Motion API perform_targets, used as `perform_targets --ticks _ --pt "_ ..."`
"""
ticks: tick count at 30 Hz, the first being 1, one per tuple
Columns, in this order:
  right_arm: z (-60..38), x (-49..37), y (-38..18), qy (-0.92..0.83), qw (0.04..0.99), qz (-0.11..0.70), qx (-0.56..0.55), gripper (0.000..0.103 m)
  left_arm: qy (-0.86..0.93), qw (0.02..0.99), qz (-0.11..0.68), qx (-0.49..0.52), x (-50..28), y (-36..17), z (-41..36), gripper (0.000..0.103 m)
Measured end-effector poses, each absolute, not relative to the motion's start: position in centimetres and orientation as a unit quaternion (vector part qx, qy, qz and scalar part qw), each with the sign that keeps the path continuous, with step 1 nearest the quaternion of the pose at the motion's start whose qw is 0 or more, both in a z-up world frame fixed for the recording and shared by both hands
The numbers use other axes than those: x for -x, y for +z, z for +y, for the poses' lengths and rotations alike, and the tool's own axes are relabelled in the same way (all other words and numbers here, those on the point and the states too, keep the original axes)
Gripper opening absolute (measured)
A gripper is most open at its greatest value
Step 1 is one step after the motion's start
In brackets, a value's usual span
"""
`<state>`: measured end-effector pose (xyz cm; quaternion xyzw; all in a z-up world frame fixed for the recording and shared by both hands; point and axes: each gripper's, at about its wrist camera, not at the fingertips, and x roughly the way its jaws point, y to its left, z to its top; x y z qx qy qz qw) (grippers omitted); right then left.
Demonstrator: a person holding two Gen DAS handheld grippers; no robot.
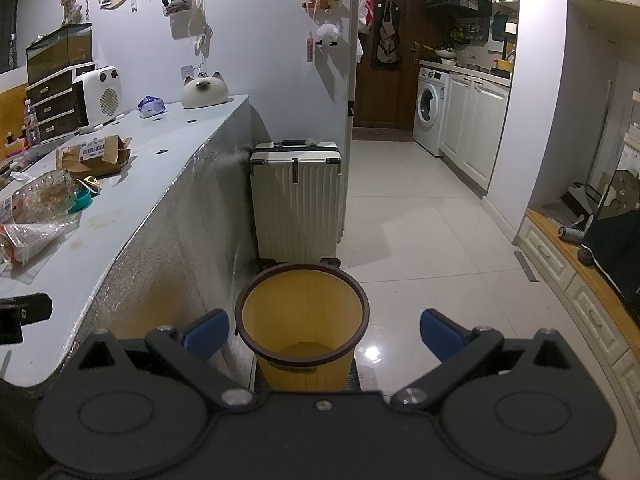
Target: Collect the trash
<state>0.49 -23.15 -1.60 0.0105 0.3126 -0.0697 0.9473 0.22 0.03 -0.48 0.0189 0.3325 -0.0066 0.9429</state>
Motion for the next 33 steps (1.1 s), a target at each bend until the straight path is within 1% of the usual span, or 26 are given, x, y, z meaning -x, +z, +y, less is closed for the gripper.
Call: perform_targets --ticks 33 --pt "-23.21 -0.53 -1.33 -0.07 0.946 0.315 -0.009 0.103 -0.007 0.942 0.334 -0.019 -0.46 -1.08 0.18 0.103"
